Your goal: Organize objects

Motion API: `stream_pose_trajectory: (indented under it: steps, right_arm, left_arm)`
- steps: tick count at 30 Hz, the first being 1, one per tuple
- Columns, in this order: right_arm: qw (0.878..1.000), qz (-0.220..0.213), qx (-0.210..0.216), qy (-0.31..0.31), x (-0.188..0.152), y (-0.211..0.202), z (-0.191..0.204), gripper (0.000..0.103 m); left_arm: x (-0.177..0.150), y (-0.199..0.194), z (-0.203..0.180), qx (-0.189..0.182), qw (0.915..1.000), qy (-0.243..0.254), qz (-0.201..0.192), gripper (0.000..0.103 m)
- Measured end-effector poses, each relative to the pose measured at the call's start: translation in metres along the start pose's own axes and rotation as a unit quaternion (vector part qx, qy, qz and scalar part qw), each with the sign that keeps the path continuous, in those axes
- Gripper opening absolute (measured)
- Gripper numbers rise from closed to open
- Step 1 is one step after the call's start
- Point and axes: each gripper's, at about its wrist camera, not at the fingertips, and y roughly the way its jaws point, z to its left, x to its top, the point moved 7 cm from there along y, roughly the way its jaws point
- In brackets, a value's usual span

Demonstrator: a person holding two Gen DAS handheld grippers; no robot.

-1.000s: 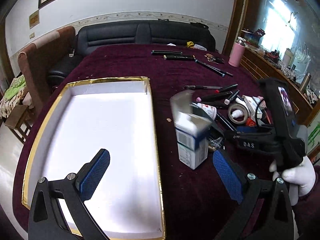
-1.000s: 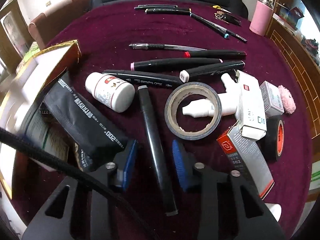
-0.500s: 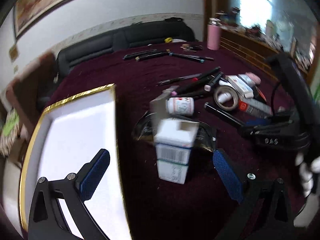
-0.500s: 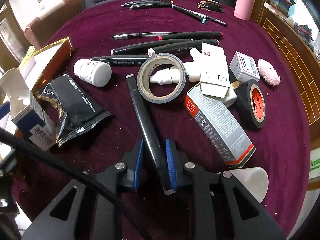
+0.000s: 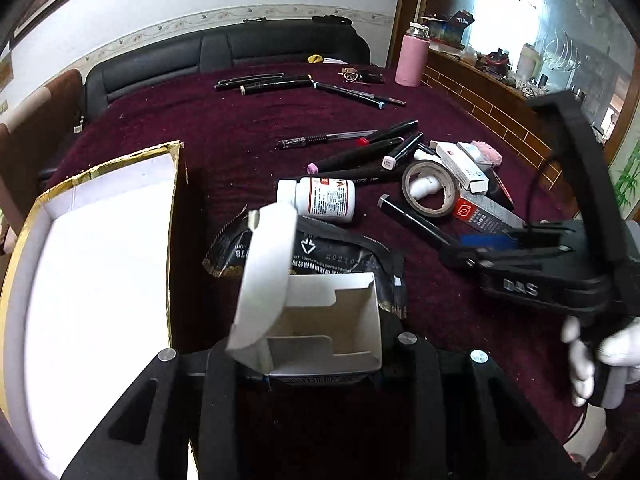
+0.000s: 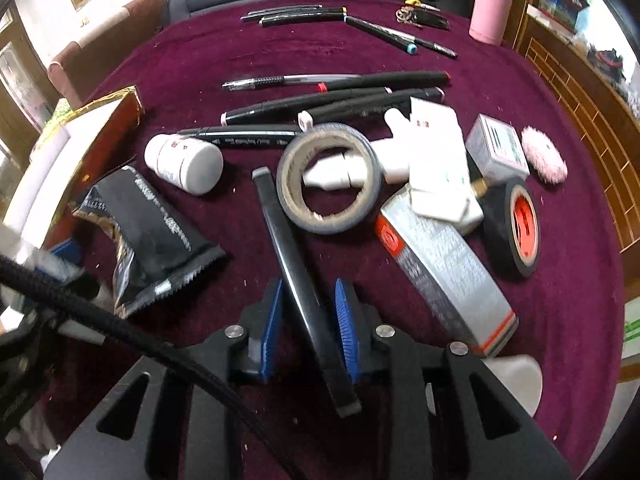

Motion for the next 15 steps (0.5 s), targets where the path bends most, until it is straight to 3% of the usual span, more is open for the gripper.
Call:
stream_pose_trajectory:
  steps: [3,4,6,15]
  right_arm:
    - [1.0,-0.008,-0.019,-0.018,0.004,0.003,0.006,0.025]
    - [1.0,-0.008,-0.016,-0.018,0.004,0.003,0.008,0.02]
    - [1.0,-0.004,0.02,-0.007,0.002,-0.002,0.011,0.013]
    - [0.989,-0.025,0.143,0.033,0.005,-0.052,0.03,0.013]
  left_arm:
    - [-0.003,-0.007,0.002,-0.001,1.0,-0.004,-0.001,0.029]
    - [-0.002,-0.009,0.002,-0.001,1.0,-0.006,-0.003,0.029]
    - [-0.001,-0.02,0.004,-0.008,0.9998,-0.01,-0.015,0.029]
    - [0.015,-0.079,0.033,-0.042,0.9956,-0.04,-0.073,0.029]
